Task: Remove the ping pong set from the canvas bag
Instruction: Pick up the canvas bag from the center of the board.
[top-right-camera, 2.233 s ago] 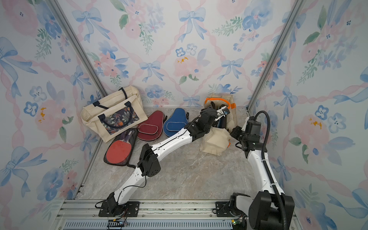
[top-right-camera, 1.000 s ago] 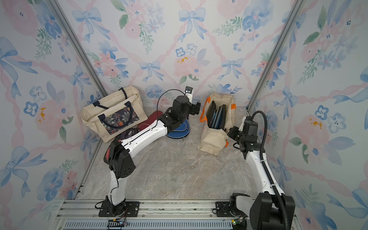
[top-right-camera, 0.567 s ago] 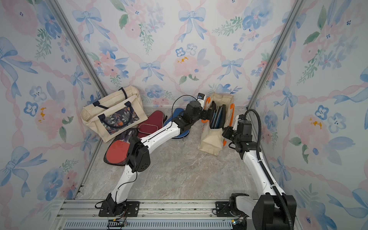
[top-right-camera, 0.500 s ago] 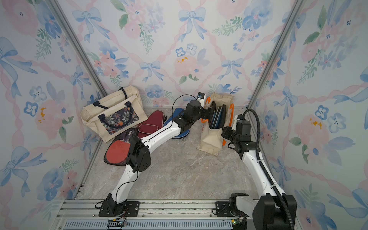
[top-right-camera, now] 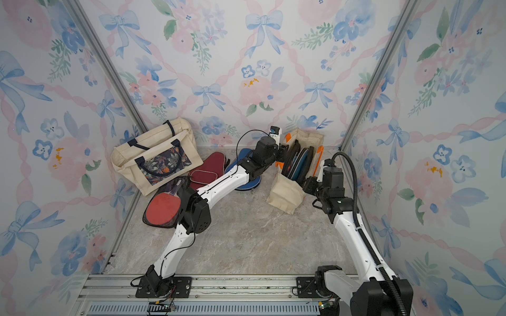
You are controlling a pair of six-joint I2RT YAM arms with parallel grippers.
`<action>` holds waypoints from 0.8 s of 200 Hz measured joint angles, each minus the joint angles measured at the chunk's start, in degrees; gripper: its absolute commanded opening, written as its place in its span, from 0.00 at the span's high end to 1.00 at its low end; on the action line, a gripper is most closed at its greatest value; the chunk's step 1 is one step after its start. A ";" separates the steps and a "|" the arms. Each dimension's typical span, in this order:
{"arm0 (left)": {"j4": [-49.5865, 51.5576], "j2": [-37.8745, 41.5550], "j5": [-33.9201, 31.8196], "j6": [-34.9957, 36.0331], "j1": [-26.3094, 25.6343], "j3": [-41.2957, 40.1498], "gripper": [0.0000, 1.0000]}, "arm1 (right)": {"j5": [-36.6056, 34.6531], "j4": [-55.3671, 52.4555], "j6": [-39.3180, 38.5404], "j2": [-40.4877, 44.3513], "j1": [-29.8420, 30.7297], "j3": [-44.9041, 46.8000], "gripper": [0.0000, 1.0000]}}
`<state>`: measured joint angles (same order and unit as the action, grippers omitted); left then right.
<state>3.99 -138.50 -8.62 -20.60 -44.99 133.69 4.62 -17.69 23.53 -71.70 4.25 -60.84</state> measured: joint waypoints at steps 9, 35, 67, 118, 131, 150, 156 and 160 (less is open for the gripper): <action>0.35 -0.04 0.44 -0.04 -0.04 0.00 1.00 | -0.17 -0.31 0.00 0.17 0.00 0.00 1.00; 0.61 -0.04 0.79 0.48 -0.26 -0.02 1.00 | -0.26 -1.22 0.00 0.74 0.04 0.00 1.00; 2.10 0.76 0.76 1.95 -0.42 -0.22 1.00 | -0.70 -2.51 0.00 1.86 0.66 -0.07 1.00; 8.44 10.91 1.88 5.44 -0.37 -10.36 1.00 | -1.07 -6.10 0.00 5.57 2.64 -0.20 1.00; 9.81 14.29 2.54 5.86 -0.35 -14.05 1.00 | -1.11 -6.93 -0.02 6.21 3.80 -0.20 1.00; 11.04 19.39 3.58 6.34 -0.35 -19.91 1.00 | -1.31 -8.31 0.00 7.23 5.51 -0.20 1.00; 11.34 20.68 3.74 6.49 -0.37 -21.38 1.00 | -1.31 -8.61 0.00 7.63 6.08 -0.20 1.00; 11.61 21.59 3.80 6.54 -0.35 -22.47 1.00 | -1.36 -8.81 0.00 7.85 6.45 -0.20 1.00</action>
<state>15.59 -116.90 -4.82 -14.06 -45.34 111.22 3.27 -26.50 23.53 -63.86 10.70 -61.04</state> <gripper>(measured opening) 0.051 0.029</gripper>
